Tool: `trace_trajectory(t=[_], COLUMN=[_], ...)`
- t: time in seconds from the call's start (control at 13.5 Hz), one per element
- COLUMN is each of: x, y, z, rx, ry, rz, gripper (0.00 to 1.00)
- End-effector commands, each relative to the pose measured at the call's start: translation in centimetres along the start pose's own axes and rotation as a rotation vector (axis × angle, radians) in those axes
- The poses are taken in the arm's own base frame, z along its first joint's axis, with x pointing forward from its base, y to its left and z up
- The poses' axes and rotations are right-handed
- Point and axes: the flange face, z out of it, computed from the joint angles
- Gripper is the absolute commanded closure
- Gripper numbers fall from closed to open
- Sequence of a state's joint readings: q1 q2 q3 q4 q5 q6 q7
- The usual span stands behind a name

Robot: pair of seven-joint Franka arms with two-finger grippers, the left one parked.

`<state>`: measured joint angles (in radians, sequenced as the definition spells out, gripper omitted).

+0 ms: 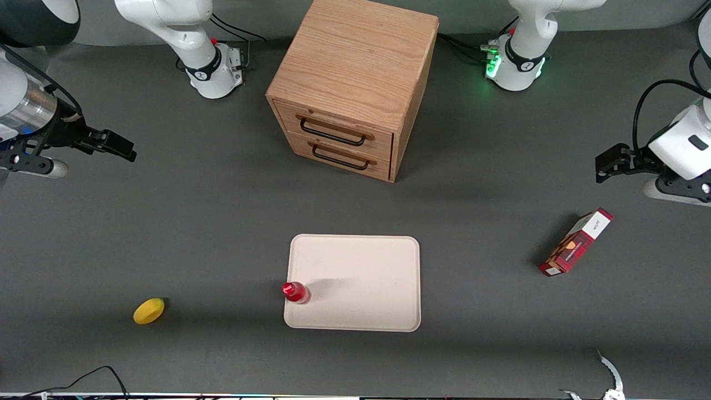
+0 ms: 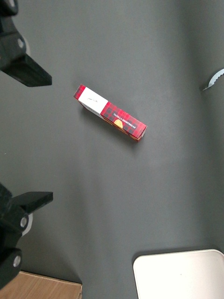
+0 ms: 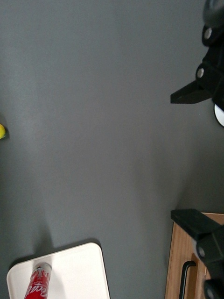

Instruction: Place coke bottle on tray

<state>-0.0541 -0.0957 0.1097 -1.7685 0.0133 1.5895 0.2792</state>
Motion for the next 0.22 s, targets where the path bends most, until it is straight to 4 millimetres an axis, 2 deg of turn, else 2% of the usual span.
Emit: trace_trajectory(t=[0.0,0.15], x=[-0.56,-0.01], y=[0.83,0.96], z=[-1.11,-1.79], rx=[0.048,0.053], ry=[0.023,0.034], rz=[0.013,0.019], gripper=[0.00,0.00])
